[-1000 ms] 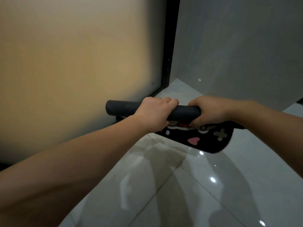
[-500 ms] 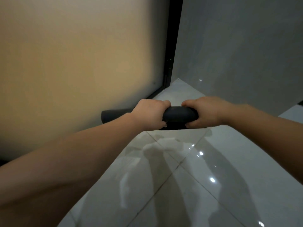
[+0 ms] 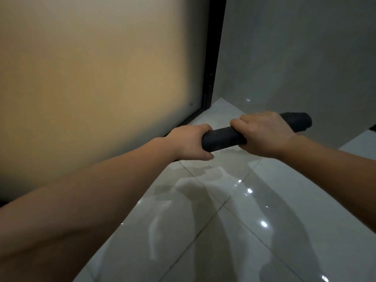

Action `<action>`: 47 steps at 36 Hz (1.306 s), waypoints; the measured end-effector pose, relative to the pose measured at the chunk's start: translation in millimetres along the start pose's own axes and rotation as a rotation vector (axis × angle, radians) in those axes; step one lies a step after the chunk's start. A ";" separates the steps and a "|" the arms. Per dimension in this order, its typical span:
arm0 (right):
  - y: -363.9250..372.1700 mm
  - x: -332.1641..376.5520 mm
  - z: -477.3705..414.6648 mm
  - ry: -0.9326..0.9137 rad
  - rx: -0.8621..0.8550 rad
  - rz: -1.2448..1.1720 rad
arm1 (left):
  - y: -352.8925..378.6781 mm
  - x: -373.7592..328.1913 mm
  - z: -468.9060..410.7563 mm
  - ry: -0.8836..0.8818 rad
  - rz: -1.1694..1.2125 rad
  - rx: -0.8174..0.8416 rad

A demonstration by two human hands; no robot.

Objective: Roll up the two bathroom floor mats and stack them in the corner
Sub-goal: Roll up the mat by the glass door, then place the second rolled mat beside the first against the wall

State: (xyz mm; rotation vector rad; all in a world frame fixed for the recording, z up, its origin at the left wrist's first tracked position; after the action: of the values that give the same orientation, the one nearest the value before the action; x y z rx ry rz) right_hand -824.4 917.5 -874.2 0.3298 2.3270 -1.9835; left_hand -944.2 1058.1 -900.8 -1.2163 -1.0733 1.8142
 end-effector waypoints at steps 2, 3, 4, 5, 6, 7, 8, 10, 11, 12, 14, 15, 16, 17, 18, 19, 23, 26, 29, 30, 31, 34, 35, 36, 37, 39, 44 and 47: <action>2.0 0.3 0.8 -0.007 -0.015 0.013 | 2.3 0.6 0.2 -0.005 0.029 0.021; 2.6 1.0 0.6 -0.004 0.001 0.007 | 3.2 0.8 0.6 -0.009 0.009 0.007; 2.5 1.6 -0.7 0.007 0.044 -0.010 | 4.0 1.3 1.0 -0.011 -0.039 -0.023; 2.0 1.2 -2.6 0.028 0.116 -0.047 | 4.8 2.0 1.5 -0.005 -0.111 -0.070; 1.7 -0.3 -4.9 0.064 0.221 -0.108 | 5.8 2.8 1.8 0.013 -0.191 -0.132; 1.5 -2.9 -6.8 0.113 0.347 -0.185 | 6.8 3.8 2.4 0.039 -0.261 -0.198; 1.7 -5.6 -7.5 0.168 0.467 -0.266 | 7.8 4.8 3.1 0.064 -0.306 -0.255; 1.3 -11.6 -7.2 0.270 0.609 -0.427 | 8.8 6.1 5.0 0.092 -0.328 -0.326; 0.7 -14.3 -6.6 0.308 0.632 -0.497 | 9.5 6.1 5.4 0.099 -0.325 -0.345; 0.8 -16.2 -5.5 0.334 0.642 -0.539 | 10.3 5.1 5.7 0.105 -0.322 -0.356; -0.2 -16.1 -3.3 0.357 0.629 -0.516 | 11.8 3.3 5.0 0.108 -0.308 -0.351; -1.4 -15.3 -2.7 0.345 0.588 -0.448 | 11.9 3.1 4.3 0.101 -0.289 -0.337; -3.3 -13.8 -2.5 0.313 0.519 -0.357 | 11.4 3.2 4.0 0.089 -0.265 -0.319; -5.5 -11.9 -2.7 0.265 0.436 -0.262 | 10.9 3.1 3.4 0.073 -0.241 -0.296; -8.4 -9.3 -3.3 0.214 0.353 -0.181 | 10.5 2.3 3.1 0.055 -0.217 -0.271; -12.1 -6.3 -4.2 0.172 0.285 -0.118 | 10.7 0.8 3.0 0.034 -0.184 -0.240; -23.7 8.5 -11.8 0.059 0.235 0.050 | 13.6 -4.8 0.1 -0.074 0.048 -0.155; -32.8 14.3 -22.3 0.000 0.290 0.101 | 20.5 -7.5 -5.5 -0.091 0.230 -0.101; -64.7 1.2 -34.6 0.073 0.212 0.097 | 30.5 -8.0 -4.8 -0.133 0.424 -0.149; -78.0 -6.9 -37.1 0.129 0.149 0.078 | 33.8 -7.9 -3.6 -0.150 0.490 -0.176; -89.8 -14.9 -38.3 0.195 0.078 0.035 | 36.6 -8.0 -2.2 -0.162 0.544 -0.198; -107.1 -25.3 -35.3 0.371 -0.142 -0.437 | 40.7 -11.0 0.0 -0.181 0.667 -0.243; -106.2 -23.3 -35.4 0.403 -0.208 -0.629 | 41.6 -12.7 0.3 -0.186 0.692 -0.245; -104.0 -19.4 -36.5 0.422 -0.260 -0.751 | 43.5 -14.4 0.1 -0.192 0.707 -0.240; -101.1 -15.3 -38.3 0.424 -0.289 -0.791 | 46.9 -15.7 0.4 -0.204 0.716 -0.229; -93.2 -4.6 -42.3 0.400 -0.283 -0.766 | 56.5 -16.1 0.4 -0.239 0.748 -0.222; -78.7 28.0 -46.0 0.230 -0.299 -0.638 | 71.5 -7.0 2.7 -0.316 0.845 -0.273; -92.0 28.6 -54.6 0.192 -0.263 -0.637 | 68.5 -1.3 6.3 -0.311 0.846 -0.317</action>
State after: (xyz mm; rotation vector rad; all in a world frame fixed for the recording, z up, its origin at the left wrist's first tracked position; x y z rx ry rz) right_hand -866.3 961.1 -781.4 -0.2919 3.0605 -1.8740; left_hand -956.4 1026.7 -960.9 -1.8030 -1.1334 2.6028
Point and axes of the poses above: each hand's wrist, its own z-axis away from the middle knuckle, its own y-axis out of the palm, x = y × z, the point moved 3 cm from there along -z, towards the middle knuckle, and after that the axes turned 4 degrees about -z, right-handed, at the moved point
